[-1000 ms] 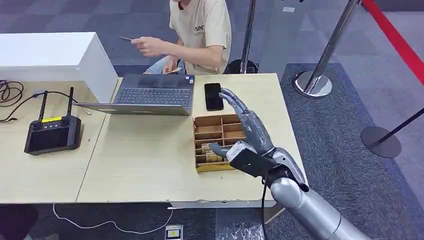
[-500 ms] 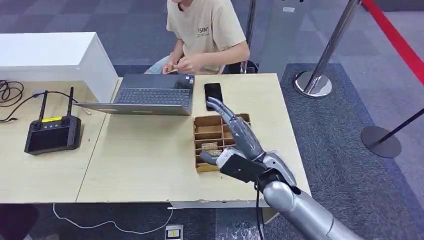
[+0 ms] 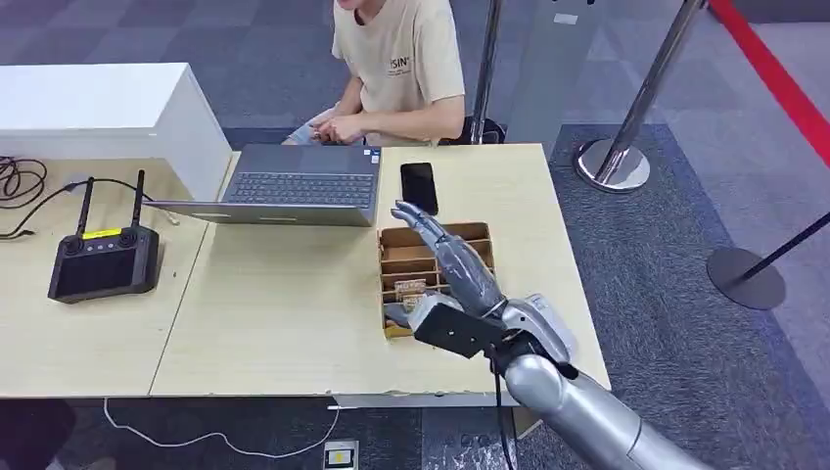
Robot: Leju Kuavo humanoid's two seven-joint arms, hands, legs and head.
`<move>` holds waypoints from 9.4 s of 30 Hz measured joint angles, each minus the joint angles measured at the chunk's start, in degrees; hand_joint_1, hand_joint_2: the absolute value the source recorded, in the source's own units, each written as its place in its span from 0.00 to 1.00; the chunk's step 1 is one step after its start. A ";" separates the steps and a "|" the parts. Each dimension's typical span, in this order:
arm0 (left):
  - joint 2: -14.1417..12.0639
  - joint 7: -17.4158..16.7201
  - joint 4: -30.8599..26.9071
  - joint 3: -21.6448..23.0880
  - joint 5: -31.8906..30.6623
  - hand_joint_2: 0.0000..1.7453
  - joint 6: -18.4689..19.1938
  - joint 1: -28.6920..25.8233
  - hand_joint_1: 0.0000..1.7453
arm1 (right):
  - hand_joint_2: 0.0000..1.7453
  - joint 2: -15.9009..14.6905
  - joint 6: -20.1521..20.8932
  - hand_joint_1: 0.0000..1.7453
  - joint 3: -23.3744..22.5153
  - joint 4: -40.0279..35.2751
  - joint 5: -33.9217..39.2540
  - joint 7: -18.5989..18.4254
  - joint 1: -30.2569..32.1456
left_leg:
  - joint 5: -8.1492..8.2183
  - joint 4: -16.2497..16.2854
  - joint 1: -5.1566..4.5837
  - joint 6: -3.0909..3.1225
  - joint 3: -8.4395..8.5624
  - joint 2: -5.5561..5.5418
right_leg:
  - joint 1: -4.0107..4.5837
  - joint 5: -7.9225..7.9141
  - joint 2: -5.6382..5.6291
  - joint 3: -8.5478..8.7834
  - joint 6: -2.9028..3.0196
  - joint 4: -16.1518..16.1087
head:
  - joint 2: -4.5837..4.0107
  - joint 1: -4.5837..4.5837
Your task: Pass the card to the sensor for recognition and then transmit it.
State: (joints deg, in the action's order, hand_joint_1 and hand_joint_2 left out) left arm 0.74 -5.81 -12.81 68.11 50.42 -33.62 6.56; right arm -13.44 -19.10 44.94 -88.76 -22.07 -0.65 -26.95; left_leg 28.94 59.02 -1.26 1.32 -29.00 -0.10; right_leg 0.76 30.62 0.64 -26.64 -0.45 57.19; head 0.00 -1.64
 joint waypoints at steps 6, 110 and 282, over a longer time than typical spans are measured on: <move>0.00 -0.17 0.02 0.00 0.07 1.00 0.02 0.02 0.00 | 1.00 0.37 -0.42 0.66 0.96 2.52 -1.99 -0.59 -0.65 | 0.00 0.00 0.00 0.00 -0.01 0.00 | 0.00 0.00 0.00 -0.01 0.00 0.00 | 0.00 -0.02; -0.02 -0.17 0.02 0.02 -0.94 1.00 1.11 0.02 0.00 | 1.00 1.95 -1.25 0.53 4.31 23.00 -11.59 -5.20 -7.29 | 0.00 0.00 0.00 0.00 -0.03 0.00 | 0.00 0.00 0.00 -0.04 0.00 0.00 | 0.00 0.00; -0.02 0.79 0.04 0.02 0.44 1.00 0.55 -0.01 0.00 | 1.00 3.37 2.99 0.44 8.46 30.03 -23.57 -11.63 -11.14 | 0.00 0.00 0.00 0.00 0.10 0.03 | -0.01 0.00 -0.01 0.06 0.00 -0.01 | 0.00 0.00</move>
State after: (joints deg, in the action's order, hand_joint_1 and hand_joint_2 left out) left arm 0.72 -5.03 -12.76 68.13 50.86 -33.07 6.55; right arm -10.08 -16.11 53.40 -58.73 -45.64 -12.28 -38.10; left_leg 28.94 59.02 -1.26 1.32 -28.90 -0.07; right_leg 0.75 30.62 0.62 -26.57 -0.45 57.18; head 0.00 -1.64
